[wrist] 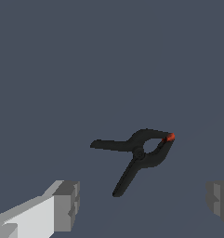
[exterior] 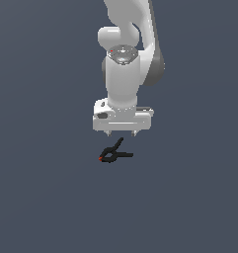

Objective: Pick up the object and move it to a goal position.

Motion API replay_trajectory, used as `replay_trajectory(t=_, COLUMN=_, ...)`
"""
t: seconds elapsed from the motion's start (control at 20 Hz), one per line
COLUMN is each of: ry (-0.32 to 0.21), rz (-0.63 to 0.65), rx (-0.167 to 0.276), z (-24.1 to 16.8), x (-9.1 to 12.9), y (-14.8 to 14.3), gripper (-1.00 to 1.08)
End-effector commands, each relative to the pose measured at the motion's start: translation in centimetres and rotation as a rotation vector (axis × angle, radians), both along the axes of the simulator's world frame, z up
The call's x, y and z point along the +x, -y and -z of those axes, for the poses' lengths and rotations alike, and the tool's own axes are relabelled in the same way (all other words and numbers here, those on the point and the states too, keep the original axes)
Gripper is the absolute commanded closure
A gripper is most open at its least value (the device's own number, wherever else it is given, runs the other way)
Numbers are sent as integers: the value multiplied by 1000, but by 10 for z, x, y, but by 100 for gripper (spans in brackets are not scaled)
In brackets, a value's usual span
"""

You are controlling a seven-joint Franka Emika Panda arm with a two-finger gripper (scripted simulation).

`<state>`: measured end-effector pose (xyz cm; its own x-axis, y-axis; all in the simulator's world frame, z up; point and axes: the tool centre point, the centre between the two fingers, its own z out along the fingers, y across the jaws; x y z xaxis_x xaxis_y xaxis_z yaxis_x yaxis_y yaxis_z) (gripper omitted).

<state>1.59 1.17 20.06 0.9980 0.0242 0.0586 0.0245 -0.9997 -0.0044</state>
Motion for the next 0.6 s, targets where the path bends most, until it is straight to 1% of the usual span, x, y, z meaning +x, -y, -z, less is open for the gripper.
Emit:
replay_trajectory(t=0.0, ry=0, rz=0, rx=0, z=0, x=0, y=0, gripper=-92)
replay_trajectory(t=0.2, ry=1, rz=6, rx=-5, z=-1, x=0, y=6, gripper=-92)
replay_trajectory(t=0.55, ry=5, rz=34, rx=-25, z=-6, x=-1, y=30, gripper=-92)
